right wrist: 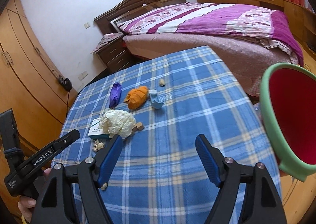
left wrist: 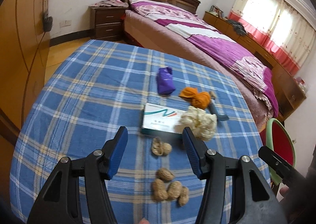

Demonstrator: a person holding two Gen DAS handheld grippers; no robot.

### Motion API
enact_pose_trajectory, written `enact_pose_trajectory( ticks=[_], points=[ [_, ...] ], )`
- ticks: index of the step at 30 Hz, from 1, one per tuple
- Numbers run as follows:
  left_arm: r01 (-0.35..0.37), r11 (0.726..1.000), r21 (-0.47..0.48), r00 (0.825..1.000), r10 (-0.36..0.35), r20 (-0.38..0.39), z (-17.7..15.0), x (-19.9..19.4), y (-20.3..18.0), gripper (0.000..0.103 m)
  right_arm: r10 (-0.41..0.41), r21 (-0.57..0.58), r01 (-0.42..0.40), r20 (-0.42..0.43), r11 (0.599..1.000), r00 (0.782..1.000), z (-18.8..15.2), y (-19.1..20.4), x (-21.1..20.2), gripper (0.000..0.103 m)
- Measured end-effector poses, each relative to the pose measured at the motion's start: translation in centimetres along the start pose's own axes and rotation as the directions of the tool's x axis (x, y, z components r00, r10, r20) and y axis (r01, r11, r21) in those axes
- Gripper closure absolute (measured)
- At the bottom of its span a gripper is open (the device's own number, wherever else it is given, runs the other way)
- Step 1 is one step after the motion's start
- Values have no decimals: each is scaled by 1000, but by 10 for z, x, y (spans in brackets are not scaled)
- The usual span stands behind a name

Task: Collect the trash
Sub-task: 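Move both tools back over the table toward the crumpled bag and white box, then grasp the crumpled plastic bag with the right tool while the left tool grasps the white medicine box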

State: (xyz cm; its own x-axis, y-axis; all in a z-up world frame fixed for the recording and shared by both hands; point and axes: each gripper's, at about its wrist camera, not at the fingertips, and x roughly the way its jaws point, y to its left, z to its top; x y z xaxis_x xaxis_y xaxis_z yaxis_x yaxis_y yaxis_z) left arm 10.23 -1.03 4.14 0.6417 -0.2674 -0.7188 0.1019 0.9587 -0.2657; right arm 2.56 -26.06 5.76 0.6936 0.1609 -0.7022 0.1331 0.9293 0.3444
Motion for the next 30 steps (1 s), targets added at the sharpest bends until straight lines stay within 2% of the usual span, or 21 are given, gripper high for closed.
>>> enact_pose_trajectory(
  ticks=[21,27,28,30],
  points=[
    [-73,996,-61,997,72,-17,7,25,36,45,74,-67,-81,-101,994,992,15,50,75,24],
    [-82,995,-62,996,81,-28,7,30,40,45,90,-56,-98,-131,994,987,16,57,93,24],
    [-83,995,-63,996,81,-28,8,30,40,45,94,-53,-102,-134,993,986,16,58,96,25],
    [-85,994,-64,996,83,-29,8,30,41,45,102,-53,-110,-135,993,986,16,59,98,38]
  ],
)
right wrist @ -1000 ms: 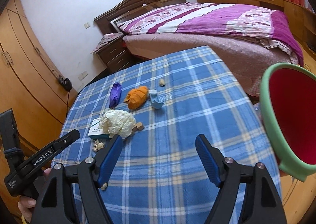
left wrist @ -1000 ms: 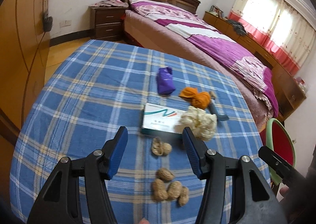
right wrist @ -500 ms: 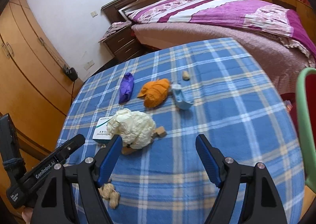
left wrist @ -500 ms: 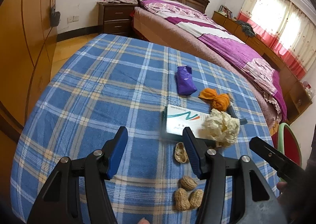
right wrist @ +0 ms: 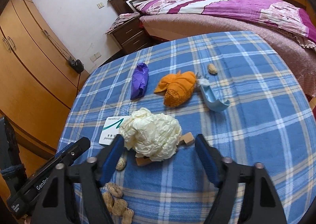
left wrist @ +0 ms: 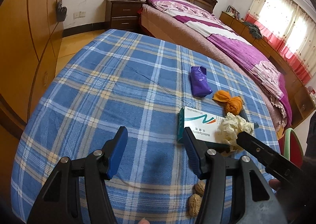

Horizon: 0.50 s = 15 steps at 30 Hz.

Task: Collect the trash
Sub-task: 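Grasp the crumpled plastic bag with the right tool while the left tool grasps the white medicine box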

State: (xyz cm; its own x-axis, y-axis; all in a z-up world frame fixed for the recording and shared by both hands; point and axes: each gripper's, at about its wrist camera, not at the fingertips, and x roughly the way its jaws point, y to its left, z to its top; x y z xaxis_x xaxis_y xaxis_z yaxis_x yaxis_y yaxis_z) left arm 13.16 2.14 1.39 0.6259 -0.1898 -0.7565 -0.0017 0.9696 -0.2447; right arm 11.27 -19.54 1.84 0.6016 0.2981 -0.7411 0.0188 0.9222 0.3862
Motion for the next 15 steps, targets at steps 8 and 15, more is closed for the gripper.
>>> enact_pose_trajectory(
  ticks=[8,15],
  points=[
    [8,1000,3,1000,-8,0,0,0,-1,35,24,-31,-24,15,999,1000,-1,2,-1,74],
    [44,998,40,999,-43,-9,0,0,-18,26,19,-10,-18,97,1000,995,-3,-12,-36,76]
  ],
)
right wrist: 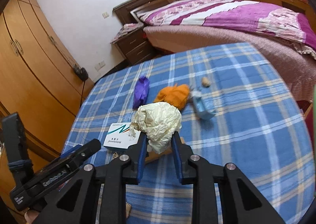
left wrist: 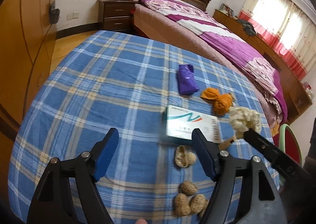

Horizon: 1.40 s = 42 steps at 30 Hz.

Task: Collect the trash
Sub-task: 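Grasp the crumpled plastic bag with the right tool while the left tool grasps the white medicine box, then carry both items over the red bucket and open both tools to drop them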

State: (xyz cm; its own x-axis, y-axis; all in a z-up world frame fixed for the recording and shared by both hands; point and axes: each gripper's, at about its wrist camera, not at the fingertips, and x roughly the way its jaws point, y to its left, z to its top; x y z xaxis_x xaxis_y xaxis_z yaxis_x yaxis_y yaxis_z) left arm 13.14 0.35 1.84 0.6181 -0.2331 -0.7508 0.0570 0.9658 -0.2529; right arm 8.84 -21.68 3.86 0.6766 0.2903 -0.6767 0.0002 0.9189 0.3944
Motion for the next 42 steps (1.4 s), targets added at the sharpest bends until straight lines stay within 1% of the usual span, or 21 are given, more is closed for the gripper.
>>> enact_pose_trajectory(
  ticks=[2,7,9,11,16,18,22,25,30,32,34,42],
  points=[
    [11,1000,25,1000,-10,-3,0,2,-9,23,-7,9,7,17,1000,1000,-1,-6,-10,76],
    [22,997,76,1000,-23,13,2,4,-33,10,-22,51,20,45,999,999,-6,-26,-33,76],
    [7,994,112,1000,-9,21,3,8,-45,10,-30,68,26,54,997,998,-9,-33,-40,76],
    [-3,990,141,1000,2,13,4,13,-53,10,-37,92,31,65,995,997,-11,-43,-48,76],
    [16,980,197,999,-6,-50,4,31,-70,10,-50,149,39,72,988,996,-16,-65,-59,76],
    [-1,976,216,997,16,-69,3,38,-75,9,-50,168,38,71,985,996,-18,-72,-61,76],
    [-71,963,262,995,87,-52,0,45,-83,9,-51,183,37,73,982,996,-22,-79,-65,76],
    [-111,957,268,991,126,-40,1,49,-84,9,-49,190,34,77,981,996,-24,-84,-67,76],
    [-111,968,224,988,132,-81,2,59,-76,9,-43,198,27,77,980,996,-25,-88,-68,76],
    [-99,975,199,987,122,-104,1,62,-71,9,-44,198,29,75,980,996,-26,-88,-68,76],
    [-102,976,191,988,122,-95,0,62,-71,12,-46,201,30,72,979,996,-27,-89,-68,76],
    [-54,989,138,993,67,-98,0,53,-63,12,-54,200,38,73,979,996,-31,-87,-73,76]
  ],
)
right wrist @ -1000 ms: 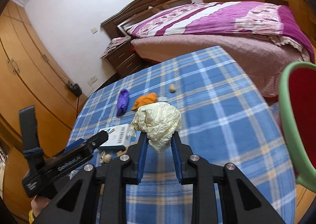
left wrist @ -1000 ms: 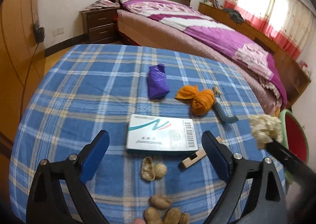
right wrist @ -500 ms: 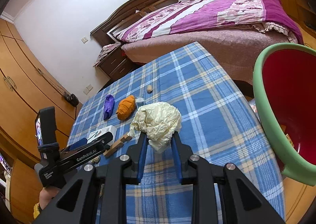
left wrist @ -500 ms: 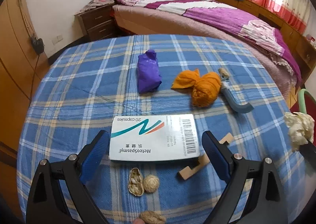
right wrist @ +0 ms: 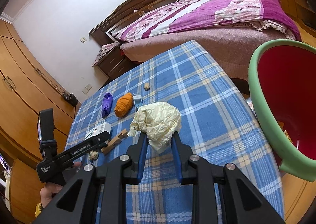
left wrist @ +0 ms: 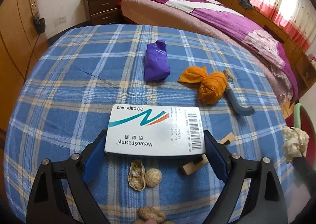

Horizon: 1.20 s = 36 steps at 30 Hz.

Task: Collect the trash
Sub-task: 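Carry both items over the red bucket and open both tools to drop them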

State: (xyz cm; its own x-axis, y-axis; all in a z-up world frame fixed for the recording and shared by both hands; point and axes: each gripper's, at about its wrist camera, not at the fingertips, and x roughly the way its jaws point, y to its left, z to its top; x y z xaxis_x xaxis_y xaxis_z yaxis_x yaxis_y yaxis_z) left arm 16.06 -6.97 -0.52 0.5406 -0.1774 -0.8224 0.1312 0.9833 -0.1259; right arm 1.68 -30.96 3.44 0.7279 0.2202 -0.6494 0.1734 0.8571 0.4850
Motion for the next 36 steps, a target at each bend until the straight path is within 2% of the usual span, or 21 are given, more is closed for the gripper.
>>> enact_pose_trajectory(
  ticks=[8,16,27,36],
  points=[
    [59,998,-13,997,-58,56,-5,-32,2,12,0,-4,0,20,1000,1000,-3,2,-12,76],
    [109,994,15,988,-110,108,-12,-69,-8,12,8,-9,-7,64,1000,998,-6,3,-35,76],
    [172,978,120,969,-190,161,-27,-115,-44,12,3,5,-3,143,1000,990,-15,-7,-80,76],
    [225,953,205,955,-258,148,-42,-131,-82,12,-33,58,22,203,998,979,-24,-31,-111,76]
  ],
)
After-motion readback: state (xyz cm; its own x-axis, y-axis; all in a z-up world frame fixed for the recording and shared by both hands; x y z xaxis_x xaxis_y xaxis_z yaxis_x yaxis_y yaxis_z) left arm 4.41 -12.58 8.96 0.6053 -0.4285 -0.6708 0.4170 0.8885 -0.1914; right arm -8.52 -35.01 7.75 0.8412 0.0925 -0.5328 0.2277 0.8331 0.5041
